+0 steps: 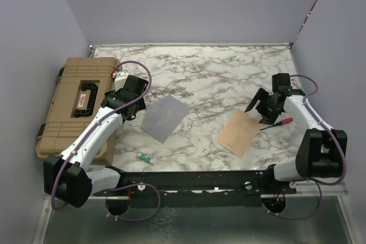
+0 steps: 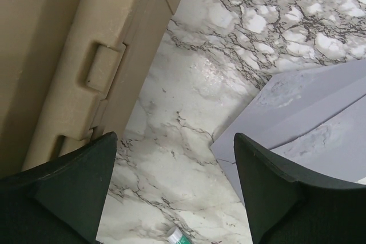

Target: Place the letter into the envelope and seal it

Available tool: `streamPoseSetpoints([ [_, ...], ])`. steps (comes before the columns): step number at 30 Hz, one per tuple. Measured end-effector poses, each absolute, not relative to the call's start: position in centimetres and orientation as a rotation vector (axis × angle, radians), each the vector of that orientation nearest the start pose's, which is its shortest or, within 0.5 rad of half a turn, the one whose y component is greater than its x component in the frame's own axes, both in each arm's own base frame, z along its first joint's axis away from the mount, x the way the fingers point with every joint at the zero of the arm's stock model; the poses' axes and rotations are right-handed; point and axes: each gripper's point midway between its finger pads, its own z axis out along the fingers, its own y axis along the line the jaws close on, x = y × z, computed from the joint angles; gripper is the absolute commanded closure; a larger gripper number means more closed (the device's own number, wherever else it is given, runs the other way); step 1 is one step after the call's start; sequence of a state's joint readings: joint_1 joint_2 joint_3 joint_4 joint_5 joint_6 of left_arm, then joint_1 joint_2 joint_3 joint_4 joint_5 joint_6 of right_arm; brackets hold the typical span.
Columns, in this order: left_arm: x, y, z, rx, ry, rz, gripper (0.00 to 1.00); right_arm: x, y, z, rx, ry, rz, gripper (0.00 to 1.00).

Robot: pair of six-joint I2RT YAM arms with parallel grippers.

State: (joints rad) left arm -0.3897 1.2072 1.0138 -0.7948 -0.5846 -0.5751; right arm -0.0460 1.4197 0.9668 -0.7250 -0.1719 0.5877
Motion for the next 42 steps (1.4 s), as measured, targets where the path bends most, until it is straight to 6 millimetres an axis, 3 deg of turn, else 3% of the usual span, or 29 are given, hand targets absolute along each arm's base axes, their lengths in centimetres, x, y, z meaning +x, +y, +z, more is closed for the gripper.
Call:
streamPoseSetpoints([
  [4, 28.4, -3.2, 15.9, -0.427, 2.32, 0.297, 0.14, 27.7, 3.8, 6.8, 0.865, 2.698, 0.352, 0.21],
  [8, 28.5, -4.2, 16.2, -0.358, 2.331, 0.2, 0.01, 25.9, 3.4, 5.0, 0.921, 2.736, 0.295, 0.22],
  [11, 29.0, -7.2, 16.3, -0.272, 2.335, -0.021, 0.01, 24.8, 3.3, 4.0, 0.954, 2.76, 0.268, 0.22],
  [15, 29.8, -14.0, 16.7, -0.097, 2.314, -0.342, 0.01, 24.0, 3.1, 3.2, 0.973, 2.775, 0.241, 0.22],
  [19, 30.0, -19.5, 16.1, 0.053, 2.315, -0.485, 0.01, 23.4, 3.1, 2.3, 0.976, 2.781, 0.237, 0.22],
  [26, 30.4, -27.6, 14.7, 0.236, 2.323, -0.706, 0.12, 24.3, 4.4, 2.2, 0.96, 2.716, 0.377, 0.25],
  [33, 31.4, -32.4, 12.9, 0.309, 2.338, -0.849, 0.25, 27.1, 7.6, 3.0, 0.837, 2.582, 0.705, 0.29],
  [38, 32.7, -35.0, 12.2, 0.339, 2.32, -0.947, 0.48, 28.3, 9.2, 3.3, 0.741, 2.513, 0.867, 0.31],
  [42, 32.3, -37.5, 11.0, 0.39, 2.32, -1.042, 0.65, 29.1, 9.8, 3.4, 0.704, 2.483, 0.924, 0.33],
])
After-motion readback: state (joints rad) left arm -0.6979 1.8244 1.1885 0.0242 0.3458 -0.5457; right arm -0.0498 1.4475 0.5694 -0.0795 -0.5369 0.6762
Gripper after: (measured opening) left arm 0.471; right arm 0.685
